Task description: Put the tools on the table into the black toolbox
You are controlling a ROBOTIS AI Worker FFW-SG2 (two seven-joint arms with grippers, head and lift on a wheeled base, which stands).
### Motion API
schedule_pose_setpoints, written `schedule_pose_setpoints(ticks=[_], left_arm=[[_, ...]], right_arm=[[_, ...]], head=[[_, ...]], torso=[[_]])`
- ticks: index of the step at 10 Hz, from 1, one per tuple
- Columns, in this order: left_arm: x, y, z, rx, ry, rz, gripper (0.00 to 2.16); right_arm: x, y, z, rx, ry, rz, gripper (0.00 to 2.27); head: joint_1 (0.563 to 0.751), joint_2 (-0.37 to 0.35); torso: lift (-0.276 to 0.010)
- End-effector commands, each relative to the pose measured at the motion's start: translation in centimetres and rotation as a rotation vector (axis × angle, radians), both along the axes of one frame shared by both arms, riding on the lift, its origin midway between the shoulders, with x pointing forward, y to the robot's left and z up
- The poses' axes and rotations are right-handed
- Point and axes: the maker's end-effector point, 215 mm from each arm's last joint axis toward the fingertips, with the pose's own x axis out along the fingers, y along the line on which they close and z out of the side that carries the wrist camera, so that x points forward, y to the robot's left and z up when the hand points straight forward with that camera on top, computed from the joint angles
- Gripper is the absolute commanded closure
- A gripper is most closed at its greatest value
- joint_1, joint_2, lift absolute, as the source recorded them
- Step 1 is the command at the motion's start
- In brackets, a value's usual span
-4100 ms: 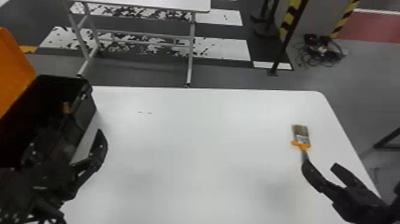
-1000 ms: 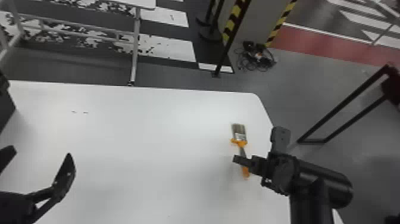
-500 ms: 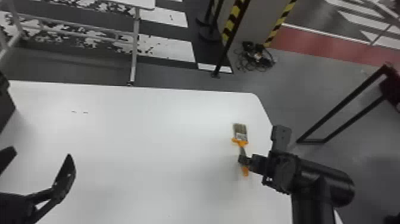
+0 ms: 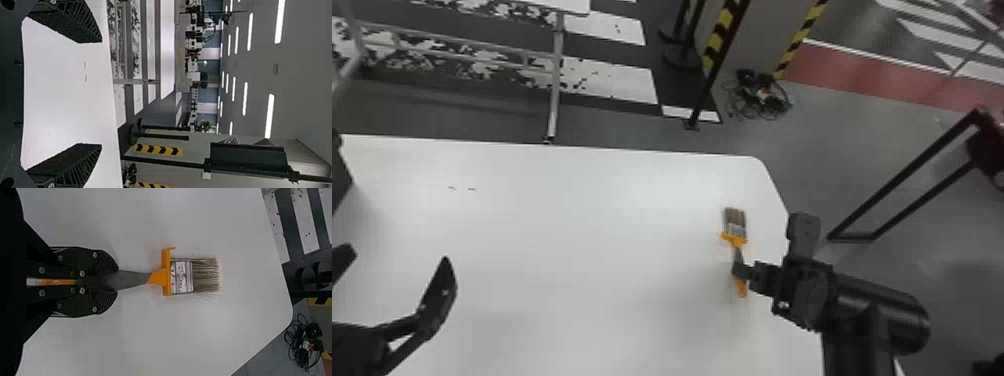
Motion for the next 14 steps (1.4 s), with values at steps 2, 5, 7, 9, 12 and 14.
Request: schedule_pose_setpoints(ticks=[2, 5, 7, 9, 12, 14], left_arm=[[0.5, -0.1, 0.9, -0.003, -0.018, -0.001, 0.04], [1.5, -0.6, 2.4, -0.007, -0.017, -0.02, 0.04], [1.8, -2.3, 2.4, -0.03, 0.02, -0.07, 0.04], [2.1, -4.0, 2.3, -0.08, 0.059, -0.107, 0.04], [2.5, -5.2, 1.3, -0.194, 0.166, -0.154, 0.03], [2.3, -7.0, 0.4, -0.275, 0.272, -0.206, 0.03]], right_arm=[[0.2, 0.0, 1.6, -0.015, -0.041, 0.009, 2.24], [0.5, 0.7, 4.2, -0.033, -0.114, 0.034, 2.24], [0.3, 1.9, 5.1, -0.039, -0.156, 0.064, 2.24], [0.1, 3.5, 5.7, -0.023, -0.2, 0.092, 2.24], [0.1, 6.7, 7.6, -0.037, -0.276, 0.171, 2.24], [0.4, 9.2, 9.3, -0.035, -0.326, 0.224, 2.24]], head=[[0.695, -0.347], [0.695, -0.339], [0.695, -0.34], [0.695, -0.342], [0.695, -0.338], [0.695, -0.315]], torso=[[-0.075], [-0.075], [-0.075], [-0.075], [-0.075], [-0.075]])
